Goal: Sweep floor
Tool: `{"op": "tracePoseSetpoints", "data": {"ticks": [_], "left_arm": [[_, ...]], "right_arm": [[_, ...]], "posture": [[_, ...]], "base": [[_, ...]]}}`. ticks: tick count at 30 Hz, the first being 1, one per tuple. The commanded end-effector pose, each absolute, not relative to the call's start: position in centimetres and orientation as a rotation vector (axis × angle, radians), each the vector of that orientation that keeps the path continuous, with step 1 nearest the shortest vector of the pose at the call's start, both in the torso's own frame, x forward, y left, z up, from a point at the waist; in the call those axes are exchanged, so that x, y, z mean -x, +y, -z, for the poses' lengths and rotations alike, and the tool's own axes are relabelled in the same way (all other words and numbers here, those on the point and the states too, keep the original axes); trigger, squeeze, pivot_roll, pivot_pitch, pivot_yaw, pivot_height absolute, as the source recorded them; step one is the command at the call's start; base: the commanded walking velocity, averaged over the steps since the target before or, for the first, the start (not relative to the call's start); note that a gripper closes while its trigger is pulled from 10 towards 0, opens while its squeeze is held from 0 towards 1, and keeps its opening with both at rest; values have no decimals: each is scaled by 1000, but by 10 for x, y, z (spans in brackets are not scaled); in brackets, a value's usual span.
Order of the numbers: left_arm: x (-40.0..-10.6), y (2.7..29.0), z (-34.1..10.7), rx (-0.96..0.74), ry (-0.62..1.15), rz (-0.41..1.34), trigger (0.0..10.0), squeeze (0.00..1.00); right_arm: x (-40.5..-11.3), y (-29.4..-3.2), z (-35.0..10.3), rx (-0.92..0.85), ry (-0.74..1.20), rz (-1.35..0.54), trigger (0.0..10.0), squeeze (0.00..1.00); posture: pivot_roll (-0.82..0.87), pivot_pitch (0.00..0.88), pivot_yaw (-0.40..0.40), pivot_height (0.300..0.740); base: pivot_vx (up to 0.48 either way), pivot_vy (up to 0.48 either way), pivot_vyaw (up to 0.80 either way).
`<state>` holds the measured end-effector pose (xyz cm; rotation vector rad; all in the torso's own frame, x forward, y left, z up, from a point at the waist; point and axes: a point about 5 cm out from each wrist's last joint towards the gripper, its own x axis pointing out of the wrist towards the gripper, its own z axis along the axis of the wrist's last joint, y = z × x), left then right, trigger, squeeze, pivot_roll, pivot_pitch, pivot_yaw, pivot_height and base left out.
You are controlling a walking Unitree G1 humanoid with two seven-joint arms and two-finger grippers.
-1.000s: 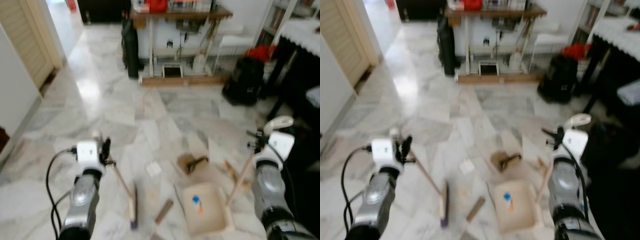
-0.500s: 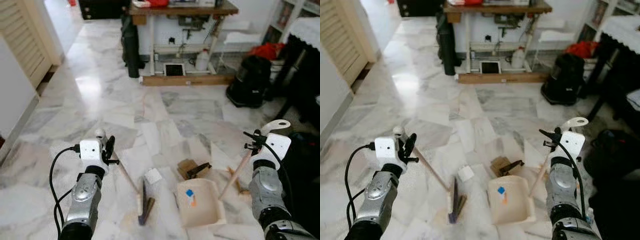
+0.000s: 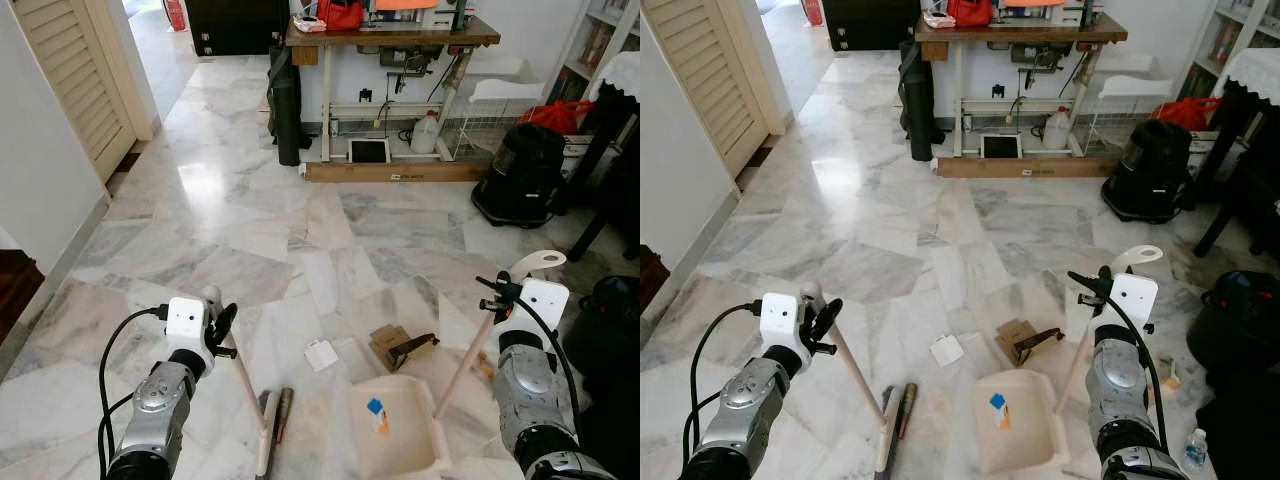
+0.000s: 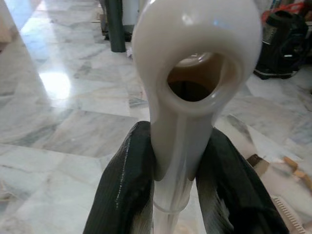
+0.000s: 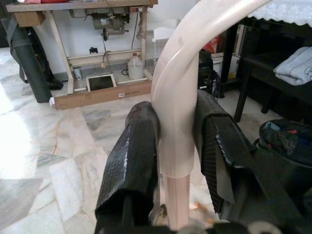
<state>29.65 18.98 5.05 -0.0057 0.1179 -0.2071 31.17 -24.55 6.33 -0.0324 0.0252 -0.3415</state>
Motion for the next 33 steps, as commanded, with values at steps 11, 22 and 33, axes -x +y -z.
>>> {"op": "tracePoseSetpoints", "data": {"ticks": [11, 22, 33], "left_arm": [[-294, 192, -43, 32, 162, 229, 10000, 0], [-290, 204, -45, 4, 147, 186, 10000, 0], [-290, 210, -50, 0, 125, 172, 10000, 0]], "right_arm": [[-310, -240, -60, 43, 30, 325, 10000, 0], [-294, -231, -34, 91, 130, 315, 10000, 0], [-285, -215, -15, 55, 212, 292, 10000, 0]], "posture": [[-61, 33, -5, 740], [-28, 60, 3, 740], [7, 85, 15, 740]], "base": [[0, 0, 0], [0, 0, 0], [0, 0, 0]]}}
